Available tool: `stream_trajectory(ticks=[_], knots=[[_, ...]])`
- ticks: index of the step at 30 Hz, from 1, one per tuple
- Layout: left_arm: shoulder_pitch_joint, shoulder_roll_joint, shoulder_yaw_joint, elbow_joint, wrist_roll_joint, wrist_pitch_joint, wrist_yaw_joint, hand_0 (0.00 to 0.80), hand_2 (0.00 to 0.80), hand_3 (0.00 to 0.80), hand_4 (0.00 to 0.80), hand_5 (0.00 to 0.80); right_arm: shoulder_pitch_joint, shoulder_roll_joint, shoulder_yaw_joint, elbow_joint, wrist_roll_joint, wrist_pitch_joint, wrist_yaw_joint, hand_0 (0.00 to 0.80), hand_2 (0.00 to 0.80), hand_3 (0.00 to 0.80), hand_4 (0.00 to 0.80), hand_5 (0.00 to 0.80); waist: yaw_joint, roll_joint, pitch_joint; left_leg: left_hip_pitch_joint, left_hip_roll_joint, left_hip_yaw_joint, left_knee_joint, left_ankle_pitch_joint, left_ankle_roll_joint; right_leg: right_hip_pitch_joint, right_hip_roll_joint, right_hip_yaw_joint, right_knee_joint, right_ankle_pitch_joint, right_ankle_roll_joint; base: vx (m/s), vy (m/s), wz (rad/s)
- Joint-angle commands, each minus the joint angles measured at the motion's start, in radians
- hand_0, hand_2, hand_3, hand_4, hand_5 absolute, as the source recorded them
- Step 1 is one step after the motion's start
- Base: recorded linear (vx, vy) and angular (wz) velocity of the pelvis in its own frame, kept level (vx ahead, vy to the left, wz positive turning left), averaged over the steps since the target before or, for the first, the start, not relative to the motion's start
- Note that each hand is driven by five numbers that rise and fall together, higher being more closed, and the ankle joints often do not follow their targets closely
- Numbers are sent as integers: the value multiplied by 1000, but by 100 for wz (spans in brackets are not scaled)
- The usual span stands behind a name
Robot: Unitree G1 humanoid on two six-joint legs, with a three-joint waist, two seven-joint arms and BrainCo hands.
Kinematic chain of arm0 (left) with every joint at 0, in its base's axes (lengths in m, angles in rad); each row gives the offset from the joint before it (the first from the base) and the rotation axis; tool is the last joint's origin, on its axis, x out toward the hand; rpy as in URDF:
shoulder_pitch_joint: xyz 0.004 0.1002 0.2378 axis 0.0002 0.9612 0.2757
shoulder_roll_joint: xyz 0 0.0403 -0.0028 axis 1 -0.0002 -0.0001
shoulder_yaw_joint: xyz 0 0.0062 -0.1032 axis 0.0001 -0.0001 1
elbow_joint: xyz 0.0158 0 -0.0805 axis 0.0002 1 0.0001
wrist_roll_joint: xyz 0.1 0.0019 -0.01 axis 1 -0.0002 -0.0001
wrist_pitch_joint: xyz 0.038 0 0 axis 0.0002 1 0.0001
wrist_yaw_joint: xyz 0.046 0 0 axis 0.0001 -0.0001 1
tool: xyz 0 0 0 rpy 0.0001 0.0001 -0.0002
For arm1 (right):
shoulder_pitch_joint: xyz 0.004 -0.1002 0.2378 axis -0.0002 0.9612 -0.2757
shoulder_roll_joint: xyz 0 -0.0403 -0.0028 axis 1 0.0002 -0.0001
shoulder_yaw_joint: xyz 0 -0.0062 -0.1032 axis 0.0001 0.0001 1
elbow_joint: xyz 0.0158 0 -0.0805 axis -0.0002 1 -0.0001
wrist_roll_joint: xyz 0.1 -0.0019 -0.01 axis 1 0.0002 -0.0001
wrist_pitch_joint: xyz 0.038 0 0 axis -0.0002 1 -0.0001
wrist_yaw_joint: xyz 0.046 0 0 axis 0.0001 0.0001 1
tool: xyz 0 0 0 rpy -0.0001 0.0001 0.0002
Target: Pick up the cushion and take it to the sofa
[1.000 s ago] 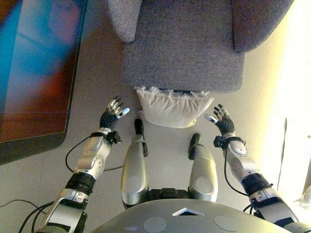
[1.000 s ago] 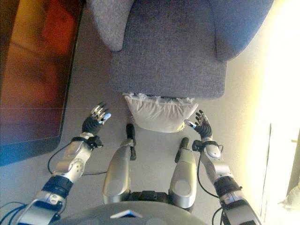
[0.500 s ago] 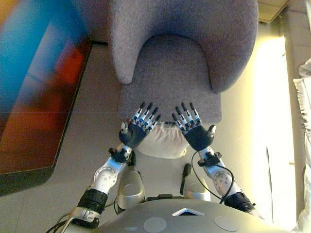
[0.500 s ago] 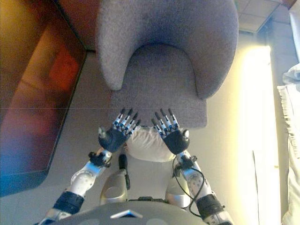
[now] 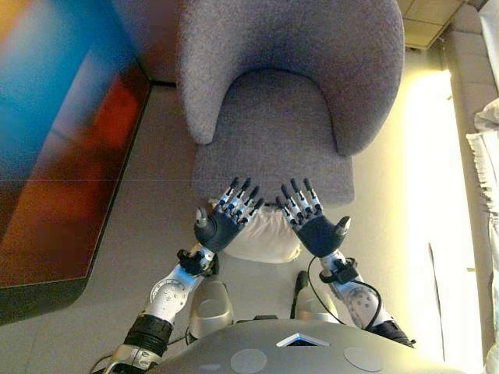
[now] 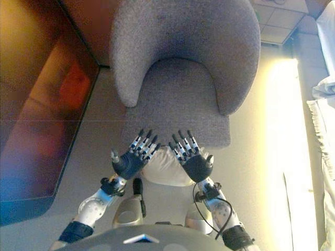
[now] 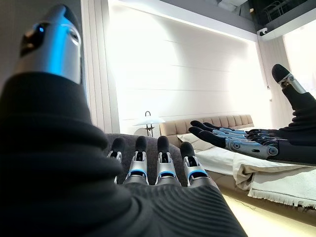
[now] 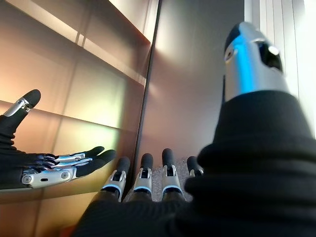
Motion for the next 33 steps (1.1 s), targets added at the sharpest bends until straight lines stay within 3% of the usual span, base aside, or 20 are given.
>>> stream_trajectory(ticks=[1, 6, 8, 9, 11, 12, 13, 14, 16, 17, 20, 25, 33], knots=[[-19, 21, 3, -80, -43, 5, -41, 0, 0, 0, 0, 0, -6, -11, -5, -53, 10, -7, 36, 0, 0, 0, 0, 0, 29, -8, 1, -29, 77, -6, 88, -64, -36, -33, -94, 5, -17, 83, 70, 0, 0, 0], [-17, 29, 4, -83, -3, -4, -34, 0, 0, 0, 0, 0, -5, -22, -3, -56, -30, -29, 6, 0, 0, 0, 0, 0, 30, -10, 4, -32, 81, -10, 89, -63, -40, -30, -93, 7, -19, 82, 70, 0, 0, 0], [-31, 74, -7, -71, 211, -134, 59, 0, 0, 0, 0, 0, -15, -64, 4, -37, -276, -182, -175, 0, 0, 0, 0, 0, 32, -11, 11, -38, 83, -16, 98, -65, -47, -30, -94, 4, -18, 82, 70, 0, 0, 0], [-46, 116, -22, -53, 346, -242, 139, 0, 0, 0, 0, 0, -32, -94, 2, -13, -425, -252, -300, 0, 0, 0, 0, 0, 31, -11, 17, -42, 84, -19, 101, -64, -49, -33, -94, 4, -17, 84, 70, 0, 0, 0], [-88, 197, -46, -31, 593, -384, 409, 0, 0, 0, 0, 0, -68, -162, 8, 23, -730, -352, -584, 0, 0, 0, 0, 0, 27, -7, 28, -52, 83, -27, 101, -56, -51, -41, -91, 9, -14, 88, 70, -31, -18, 1], [-97, 210, -45, -24, 657, -406, 499, 0, 0, 0, 0, 0, -73, -176, 6, 25, -782, -357, -660, 0, 0, 0, 0, 0, 25, -6, 28, -57, 82, -29, 100, -52, -51, -46, -91, 11, -14, 90, 70, -51, 13, 1], [-129, 228, -3, 5, 727, -414, 667, 0, 0, 0, 0, 0, -86, -207, -12, 14, -812, -349, -774, 0, 0, 0, 0, 0, 21, -3, 37, -68, 79, -33, 105, -49, -49, -52, -91, 15, -10, 87, 70, -58, 24, 1], [-143, 229, 24, 35, 749, -421, 732, 0, 0, 0, 0, 0, -88, -213, -25, 16, -787, -347, -805, 0, 0, 0, 0, 0, 19, -4, 44, -76, 76, -35, 114, -51, -47, -54, -93, 16, -7, 84, 70, -78, 23, 1], [-164, 230, 41, 82, 815, -452, 794, 0, 0, 0, 0, 0, -94, -205, -46, 40, -777, -348, -846, 0, 0, 0, 0, 0, 17, -5, 59, -100, 75, -46, 140, -57, -47, -66, -96, 20, 6, 78, 64, -100, 6, 1], [-200, 224, 23, 122, 907, -472, 872, 0, 0, 0, 0, 0, -133, -188, -58, 109, -801, -353, -901, 0, 0, 0, 0, 0, 16, 1, 86, -151, 79, -68, 189, -64, -53, -102, -102, 31, 37, 76, 58, -140, 6, 3], [-273, 209, -27, 196, 947, -480, 971, 0, 0, 0, 0, 0, -230, -182, -49, 252, -810, -362, -974, 0, 0, 0, 0, 0, 15, 11, 142, -248, 87, -98, 293, -86, -63, -198, -115, 55, 122, 67, 51, -223, 5, 0], [-384, 178, -77, 311, 958, -505, 1070, 0, 0, 0, 0, 0, -366, -195, -13, 341, -812, -367, -1024, 0, 0, 0, 0, 0, -2, 24, 227, -404, 97, -103, 460, -148, -57, -441, -118, 120, 363, 16, 37, -198, 43, -12], [-450, 170, -63, 329, 924, -509, 1080, 0, 0, 0, 0, 0, -451, -220, -24, 323, -833, -325, -1066, 0, 0, 0, 0, 0, -20, 43, 276, -617, 101, -116, 713, -269, -28, -744, -116, 182, 722, -81, 1, -107, 37, -3]])
